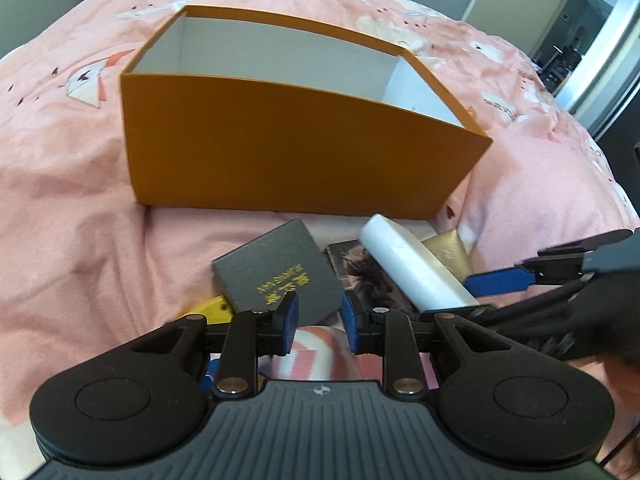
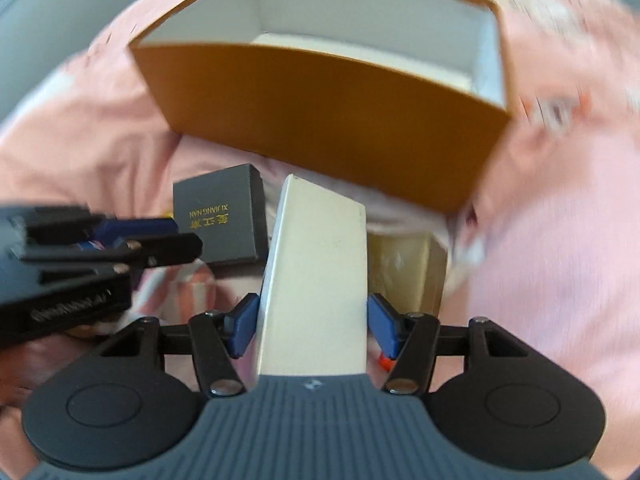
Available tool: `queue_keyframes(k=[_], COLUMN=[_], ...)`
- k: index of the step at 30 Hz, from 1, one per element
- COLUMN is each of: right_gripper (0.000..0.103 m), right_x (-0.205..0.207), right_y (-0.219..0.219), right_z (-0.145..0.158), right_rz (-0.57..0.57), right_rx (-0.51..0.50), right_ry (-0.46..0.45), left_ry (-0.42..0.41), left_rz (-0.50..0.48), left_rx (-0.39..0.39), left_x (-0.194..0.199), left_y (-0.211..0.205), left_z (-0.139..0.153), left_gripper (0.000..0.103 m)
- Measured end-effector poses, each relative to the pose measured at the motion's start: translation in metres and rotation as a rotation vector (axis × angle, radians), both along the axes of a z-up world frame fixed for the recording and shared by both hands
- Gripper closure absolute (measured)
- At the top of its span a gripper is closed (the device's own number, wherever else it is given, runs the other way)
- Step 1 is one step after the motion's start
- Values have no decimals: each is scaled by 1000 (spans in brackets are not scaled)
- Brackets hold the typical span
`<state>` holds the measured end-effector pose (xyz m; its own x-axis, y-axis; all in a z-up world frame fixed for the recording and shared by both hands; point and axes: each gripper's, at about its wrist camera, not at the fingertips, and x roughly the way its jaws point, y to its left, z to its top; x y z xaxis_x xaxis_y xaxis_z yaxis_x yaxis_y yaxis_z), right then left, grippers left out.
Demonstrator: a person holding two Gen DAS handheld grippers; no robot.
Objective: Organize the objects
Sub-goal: 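Lift the white box with the right tool while the left tool approaches the gold box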
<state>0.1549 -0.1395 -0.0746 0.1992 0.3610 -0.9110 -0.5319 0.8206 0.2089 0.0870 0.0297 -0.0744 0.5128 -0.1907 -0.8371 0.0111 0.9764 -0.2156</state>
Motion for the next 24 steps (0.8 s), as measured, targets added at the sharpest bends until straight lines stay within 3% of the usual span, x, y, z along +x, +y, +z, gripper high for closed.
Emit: queue_keyframes(k=[2,6,10,15,16,17,24], right_gripper=[47,49,81,74,60,55,46], right_x=[3,-1,3,7,2,-2,-12], right_y=[-16,-35,-43,-51,-51,-46,-2], right_z=[3,18,19,20,24,27,16], right_rz=[-59,-115,-135,-117,-95,-63,161], right_rx=[38,22,-68,-35,-35,-45,-152], right_ry=[28,-58,-123,-121,-143,-168,-227], left_ry=[1,0,-5,0,2,5,13], left_rz=[-12,-25,-66,-115,-120,-125,-145], left_rx=[6,17,4,-4,0,5,31], left_x=[0,0,1,5,5,6,8], left_y=[-4,-9,-16,-24,-26,-28,-33], left_z=[0,1,3,2,2,2,1], left_gripper=[73,73,73,73,73,73,73])
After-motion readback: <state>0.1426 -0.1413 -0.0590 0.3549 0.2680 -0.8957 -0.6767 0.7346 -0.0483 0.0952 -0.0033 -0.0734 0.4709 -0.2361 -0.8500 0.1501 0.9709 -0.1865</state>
